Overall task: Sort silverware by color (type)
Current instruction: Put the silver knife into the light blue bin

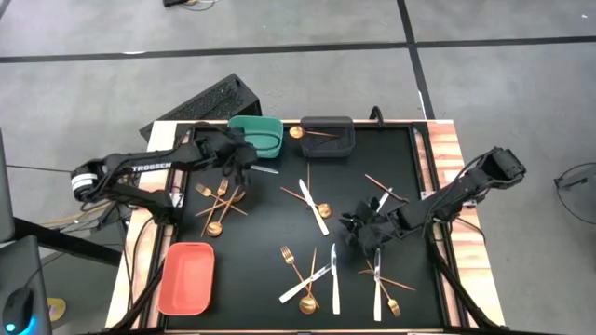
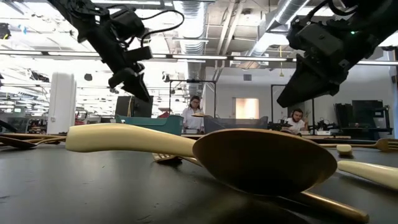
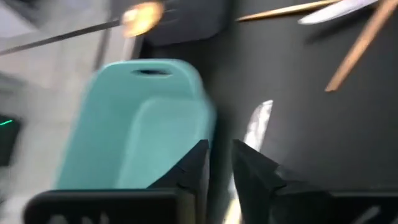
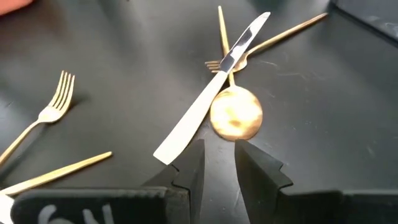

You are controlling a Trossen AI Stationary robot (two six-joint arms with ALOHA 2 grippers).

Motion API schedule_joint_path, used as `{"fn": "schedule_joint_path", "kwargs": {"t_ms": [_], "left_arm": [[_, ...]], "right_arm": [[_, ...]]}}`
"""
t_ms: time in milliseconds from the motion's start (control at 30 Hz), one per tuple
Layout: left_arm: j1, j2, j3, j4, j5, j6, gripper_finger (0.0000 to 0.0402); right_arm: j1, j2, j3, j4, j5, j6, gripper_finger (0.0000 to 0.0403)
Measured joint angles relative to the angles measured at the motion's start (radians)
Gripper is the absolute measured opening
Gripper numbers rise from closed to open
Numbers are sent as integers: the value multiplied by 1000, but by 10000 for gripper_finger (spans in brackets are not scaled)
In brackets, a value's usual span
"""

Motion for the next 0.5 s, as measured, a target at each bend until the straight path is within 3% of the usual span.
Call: {"fn": "schedule_joint_path", "kwargs": {"t_ms": [167, 333, 500], "left_arm": [[-14, 28, 0, -21, 100, -41, 126], [-13, 29, 0, -67, 88, -50, 158], [9, 68, -21, -69, 49, -58, 160]], "right_arm": [[-14, 0, 0, -7, -1, -19, 116], [-13, 0, 0, -7, -2, -46, 116], [-31, 0, 0, -4, -3, -73, 116]]}}
